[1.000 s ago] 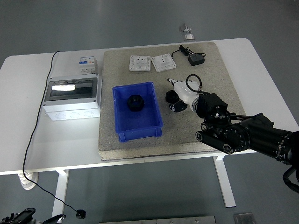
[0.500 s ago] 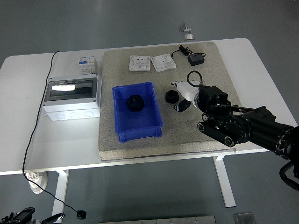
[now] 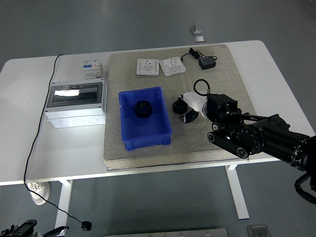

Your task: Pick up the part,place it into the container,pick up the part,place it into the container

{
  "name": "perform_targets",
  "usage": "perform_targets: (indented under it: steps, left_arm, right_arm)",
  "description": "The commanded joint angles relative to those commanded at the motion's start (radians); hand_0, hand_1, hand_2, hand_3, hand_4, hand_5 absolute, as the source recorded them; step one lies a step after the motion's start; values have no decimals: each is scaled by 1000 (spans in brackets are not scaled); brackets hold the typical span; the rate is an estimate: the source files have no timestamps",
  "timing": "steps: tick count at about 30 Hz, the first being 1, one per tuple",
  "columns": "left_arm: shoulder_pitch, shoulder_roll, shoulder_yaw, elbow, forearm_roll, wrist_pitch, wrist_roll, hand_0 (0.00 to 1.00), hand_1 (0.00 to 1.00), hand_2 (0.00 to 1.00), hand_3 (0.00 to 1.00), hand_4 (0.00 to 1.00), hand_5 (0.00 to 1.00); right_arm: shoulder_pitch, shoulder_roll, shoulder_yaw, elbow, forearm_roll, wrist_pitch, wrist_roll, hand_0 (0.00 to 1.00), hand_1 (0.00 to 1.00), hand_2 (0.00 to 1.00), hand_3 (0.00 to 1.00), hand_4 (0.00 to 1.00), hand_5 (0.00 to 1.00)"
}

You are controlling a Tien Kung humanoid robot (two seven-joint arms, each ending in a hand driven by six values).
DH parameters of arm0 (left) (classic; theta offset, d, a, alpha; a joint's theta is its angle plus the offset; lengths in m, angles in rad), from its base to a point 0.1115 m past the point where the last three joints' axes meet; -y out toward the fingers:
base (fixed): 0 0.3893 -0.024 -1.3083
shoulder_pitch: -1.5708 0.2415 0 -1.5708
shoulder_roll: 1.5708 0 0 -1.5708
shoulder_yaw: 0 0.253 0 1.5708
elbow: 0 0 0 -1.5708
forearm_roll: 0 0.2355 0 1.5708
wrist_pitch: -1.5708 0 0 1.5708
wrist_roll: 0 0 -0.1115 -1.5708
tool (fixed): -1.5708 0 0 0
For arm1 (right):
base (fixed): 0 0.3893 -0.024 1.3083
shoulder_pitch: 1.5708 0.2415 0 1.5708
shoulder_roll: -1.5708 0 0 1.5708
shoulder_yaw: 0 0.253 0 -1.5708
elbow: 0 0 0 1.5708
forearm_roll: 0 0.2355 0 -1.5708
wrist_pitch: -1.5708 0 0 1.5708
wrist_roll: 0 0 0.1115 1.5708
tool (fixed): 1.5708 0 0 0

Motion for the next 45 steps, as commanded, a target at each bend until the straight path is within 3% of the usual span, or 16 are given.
perform_targets:
  steps: [1, 2, 7, 8, 13, 14, 19, 20, 21, 25, 26, 35, 41, 45]
  left_arm:
    - [1, 0, 0, 0, 0, 1, -1, 664, 671, 702, 598, 793, 615]
    - [2, 0, 0, 0, 0, 1, -1, 664, 671, 702, 597, 790, 612]
    - [6, 0, 2, 0, -3, 4, -4, 664, 671, 702, 597, 790, 612]
    - [7, 0, 3, 0, -4, 5, -5, 663, 671, 701, 594, 787, 607]
    - [7, -1, 3, -1, -2, 5, -4, 663, 671, 701, 594, 787, 607]
    - [7, -1, 3, -1, -1, 6, -4, 663, 670, 700, 590, 785, 605]
    - [10, -1, 4, -2, -5, 8, -4, 663, 670, 700, 590, 785, 605]
    - [11, -1, 4, -2, -5, 8, -3, 663, 670, 700, 590, 783, 604]
    - [11, -1, 4, -2, -5, 8, -3, 663, 670, 700, 590, 783, 604]
    - [14, -2, 6, -3, -8, 9, -2, 663, 670, 700, 590, 783, 604]
    - [15, -3, 6, -3, -9, 10, -2, 662, 670, 699, 590, 781, 604]
    - [17, -5, 17, -3, -25, 15, -9, 662, 669, 699, 593, 780, 600]
    - [18, -6, 23, -2, -34, 19, -15, 662, 669, 699, 595, 779, 601]
    - [17, -9, 25, -1, -37, 22, -18, 662, 669, 699, 595, 777, 602]
  right_arm:
    - [-1, 0, -4, 2, 3, -6, 0, 856, 667, 593, 560, 669, 196]
    - [-3, 0, -10, 5, 7, -14, -1, 838, 650, 524, 456, 681, 206]
    - [-8, 0, -43, 20, 35, -62, 0, 838, 650, 524, 456, 681, 206]
    - [-9, 0, -47, 22, 39, -69, 0, 822, 628, 473, 400, 685, 225]
    - [-13, 0, -54, 22, 47, -93, 6, 822, 628, 473, 400, 685, 225]
    - [-14, 0, -57, 22, 49, -102, 7, 794, 550, 471, 395, 660, 201]
    - [-20, 0, -99, 18, 48, -174, 7, 794, 550, 471, 395, 660, 201]
    - [-22, 0, -105, 18, 45, -189, 6, 478, 392, 501, 414, 604, 102]
    - [-23, 0, -106, 19, 39, -200, 5, 478, 392, 501, 414, 604, 102]
    - [-30, -8, -68, 27, 5, -225, 5, 478, 392, 501, 414, 604, 102]
    - [-32, -13, -52, 32, -6, -230, 7, 397, 341, 500, 418, 598, 90]
    - [-43, -72, 135, 100, -117, -302, 28, 398, 342, 495, 422, 602, 98]
    - [-63, -92, 235, 209, -177, -340, 19, 395, 347, 493, 435, 601, 100]
    - [-78, -85, 225, 292, -207, -323, 3, 405, 366, 510, 441, 572, 63]
